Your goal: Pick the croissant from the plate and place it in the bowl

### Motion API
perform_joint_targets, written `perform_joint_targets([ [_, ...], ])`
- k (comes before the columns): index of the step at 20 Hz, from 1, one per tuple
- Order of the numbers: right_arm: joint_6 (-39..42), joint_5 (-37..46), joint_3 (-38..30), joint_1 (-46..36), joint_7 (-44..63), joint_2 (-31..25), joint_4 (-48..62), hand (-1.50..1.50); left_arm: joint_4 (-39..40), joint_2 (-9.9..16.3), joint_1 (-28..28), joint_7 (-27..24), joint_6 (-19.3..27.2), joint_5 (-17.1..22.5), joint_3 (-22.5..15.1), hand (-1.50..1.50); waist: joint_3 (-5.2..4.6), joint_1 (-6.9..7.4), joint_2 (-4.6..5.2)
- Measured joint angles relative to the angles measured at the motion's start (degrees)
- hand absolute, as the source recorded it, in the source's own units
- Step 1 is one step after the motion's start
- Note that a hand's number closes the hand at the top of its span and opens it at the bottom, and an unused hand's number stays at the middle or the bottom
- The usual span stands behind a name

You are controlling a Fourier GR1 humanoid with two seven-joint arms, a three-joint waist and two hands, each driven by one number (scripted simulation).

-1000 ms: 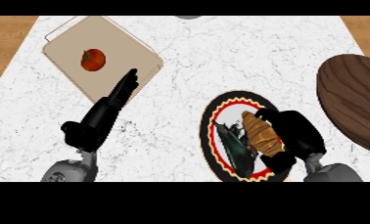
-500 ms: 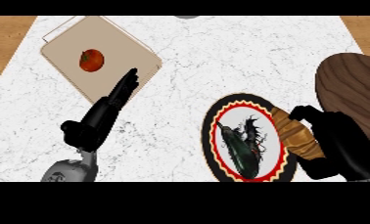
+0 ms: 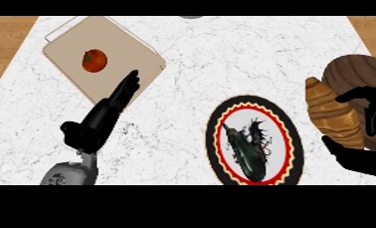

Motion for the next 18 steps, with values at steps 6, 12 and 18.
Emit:
perform_joint_targets([
  [6,0.4,-1.5,-8.2,-4.6,-2.0,-3.0,7.8,1.5,0.0,-1.0,-1.1,0.7,0.2,-1.0,-0.2,0.0,0.0,0.54,0.14],
  [12,-7.7,3.8,-13.0,-9.1,-9.1,-6.2,21.4,1.5,-0.9,-1.0,0.0,0.2,-0.3,-1.3,-0.3,0.0,0.04,1.04,0.27],
  [18,-11.2,6.0,-15.1,-14.8,-16.1,-10.2,38.6,1.5,-2.2,-1.1,-0.5,2.1,-1.0,-0.7,0.0,0.0,0.03,1.33,0.34],
])
